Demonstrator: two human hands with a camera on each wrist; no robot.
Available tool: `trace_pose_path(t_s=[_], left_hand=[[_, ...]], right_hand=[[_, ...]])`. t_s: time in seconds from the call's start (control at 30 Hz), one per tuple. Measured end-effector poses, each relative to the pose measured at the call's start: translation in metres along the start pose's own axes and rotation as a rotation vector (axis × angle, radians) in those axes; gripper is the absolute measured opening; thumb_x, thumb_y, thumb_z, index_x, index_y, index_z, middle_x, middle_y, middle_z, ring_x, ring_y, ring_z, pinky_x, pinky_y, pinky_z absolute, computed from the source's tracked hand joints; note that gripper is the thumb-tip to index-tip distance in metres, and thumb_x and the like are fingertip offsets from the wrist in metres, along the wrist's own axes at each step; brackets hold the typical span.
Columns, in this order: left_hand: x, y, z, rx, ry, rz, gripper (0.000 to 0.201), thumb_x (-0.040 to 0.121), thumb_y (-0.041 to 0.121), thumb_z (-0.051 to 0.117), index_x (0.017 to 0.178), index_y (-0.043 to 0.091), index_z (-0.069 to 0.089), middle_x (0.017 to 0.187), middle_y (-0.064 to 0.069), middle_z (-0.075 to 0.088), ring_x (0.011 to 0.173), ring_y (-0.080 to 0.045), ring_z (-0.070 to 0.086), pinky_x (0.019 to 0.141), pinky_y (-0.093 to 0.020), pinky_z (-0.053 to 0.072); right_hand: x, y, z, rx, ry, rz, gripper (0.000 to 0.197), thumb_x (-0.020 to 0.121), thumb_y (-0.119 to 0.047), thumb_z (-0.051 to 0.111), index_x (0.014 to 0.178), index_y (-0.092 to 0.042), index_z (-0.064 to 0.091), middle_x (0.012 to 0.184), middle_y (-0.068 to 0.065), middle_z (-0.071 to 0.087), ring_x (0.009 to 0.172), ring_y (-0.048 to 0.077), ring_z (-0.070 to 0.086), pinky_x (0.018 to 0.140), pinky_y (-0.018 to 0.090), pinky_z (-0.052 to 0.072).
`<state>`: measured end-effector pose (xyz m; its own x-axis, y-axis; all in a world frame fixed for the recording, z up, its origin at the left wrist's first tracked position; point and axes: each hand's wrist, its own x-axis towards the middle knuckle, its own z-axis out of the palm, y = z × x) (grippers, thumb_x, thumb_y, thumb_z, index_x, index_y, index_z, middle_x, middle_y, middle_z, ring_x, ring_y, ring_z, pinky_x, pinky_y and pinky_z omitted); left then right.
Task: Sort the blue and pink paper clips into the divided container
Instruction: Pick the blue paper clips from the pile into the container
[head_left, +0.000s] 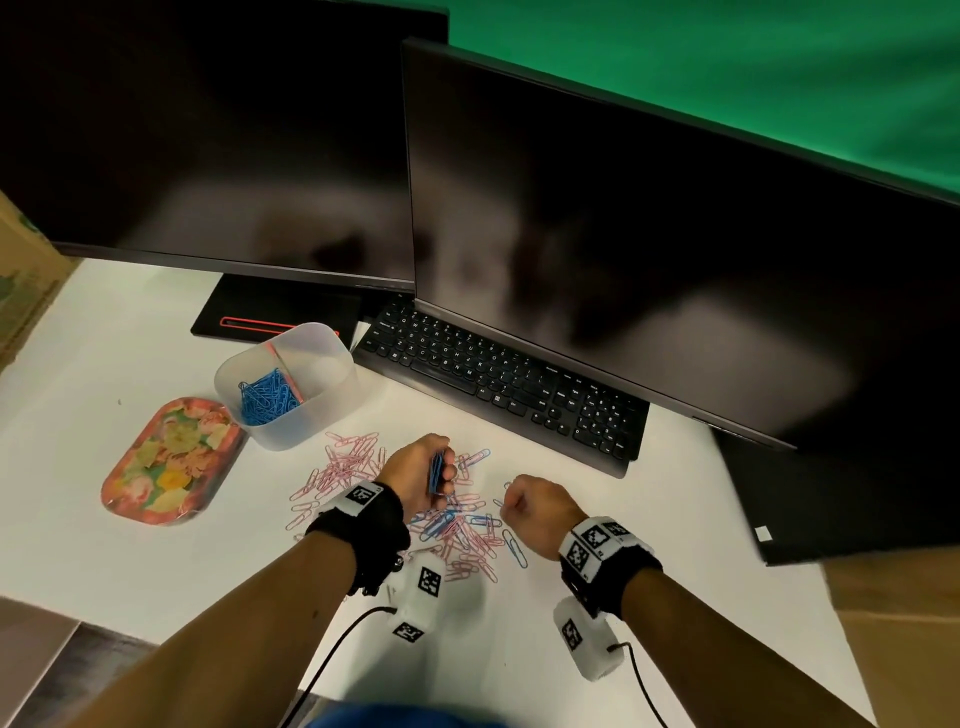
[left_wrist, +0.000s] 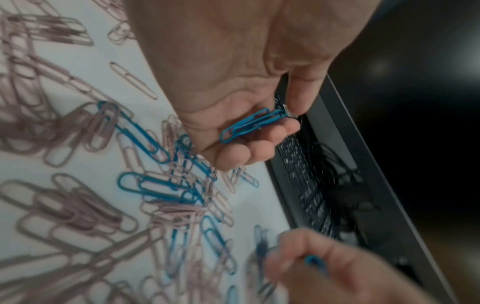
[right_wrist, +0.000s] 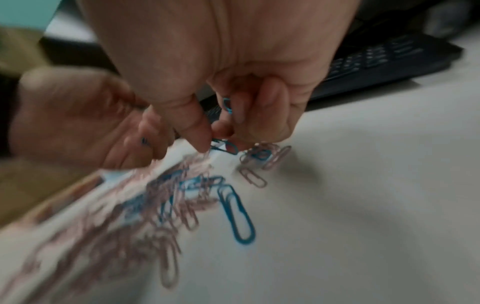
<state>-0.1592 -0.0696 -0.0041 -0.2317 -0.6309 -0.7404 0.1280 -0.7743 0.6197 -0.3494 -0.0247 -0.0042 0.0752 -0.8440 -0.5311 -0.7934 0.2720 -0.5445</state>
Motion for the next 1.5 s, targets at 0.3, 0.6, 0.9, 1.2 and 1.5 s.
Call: trace_pose_path(t_s=[0.3,0.6,0.9,1.2,1.5], left_hand=[[-0.004,-0.028,0.019,1.498,0.010,0.407,0.017,0.086,0.024,0.051,0.099,0.026,0.062,0.102,0.000,0.067,0.095,-0.023,0.062,0.080,-0.028,0.049],[0.004,-0.023,0.012,1.429,-0.033,0.426,0.015,0.091,0.022,0.052,0.095,0.019,0.065,0.100,-0.004,0.069,0.095,-0.024,0.063,0.079,-0.028,0.050],[0.005,-0.016,-0.007,1.120,-0.002,0.407,0.020,0.089,0.014,0.049,0.076,0.028,0.054,0.086,0.000,0.066,0.082,-0.019,0.060,0.076,-0.024,0.047],[-0.005,-0.015,0.014,0.318,-0.097,0.254,0.022,0.095,-0.006,0.042,0.100,0.005,0.061,0.074,-0.009,0.060,0.058,-0.016,0.056,0.053,-0.026,0.046],[-0.002,-0.015,0.036,0.488,-0.017,0.151,0.026,0.088,0.025,0.054,0.065,0.016,0.050,0.060,-0.001,0.044,0.050,-0.015,0.039,0.052,-0.024,0.029]], right_hand=[[-0.011,0.020,-0.013,0.865,-0.060,0.197,0.039,0.084,0.011,0.041,0.106,-0.011,0.066,0.067,0.007,0.051,0.055,0.014,0.037,0.047,0.021,0.023],[-0.018,0.017,-0.007,1.103,-0.221,0.340,0.017,0.083,-0.010,0.038,0.075,-0.010,0.053,0.064,0.008,0.045,0.055,0.021,0.043,0.050,0.026,0.032],[-0.028,0.009,0.006,-0.205,-0.005,0.125,0.011,0.084,-0.033,0.060,0.087,-0.023,0.058,0.102,0.003,0.066,0.095,0.023,0.063,0.076,0.026,0.049],[-0.030,0.010,0.025,-0.364,-0.031,0.192,0.031,0.088,-0.027,0.055,0.115,-0.011,0.057,0.122,0.009,0.060,0.108,0.027,0.061,0.083,0.028,0.049],[-0.033,0.006,0.022,-0.466,-0.007,0.044,0.031,0.091,-0.013,0.052,0.121,-0.009,0.054,0.126,0.010,0.051,0.113,0.027,0.056,0.091,0.032,0.047]])
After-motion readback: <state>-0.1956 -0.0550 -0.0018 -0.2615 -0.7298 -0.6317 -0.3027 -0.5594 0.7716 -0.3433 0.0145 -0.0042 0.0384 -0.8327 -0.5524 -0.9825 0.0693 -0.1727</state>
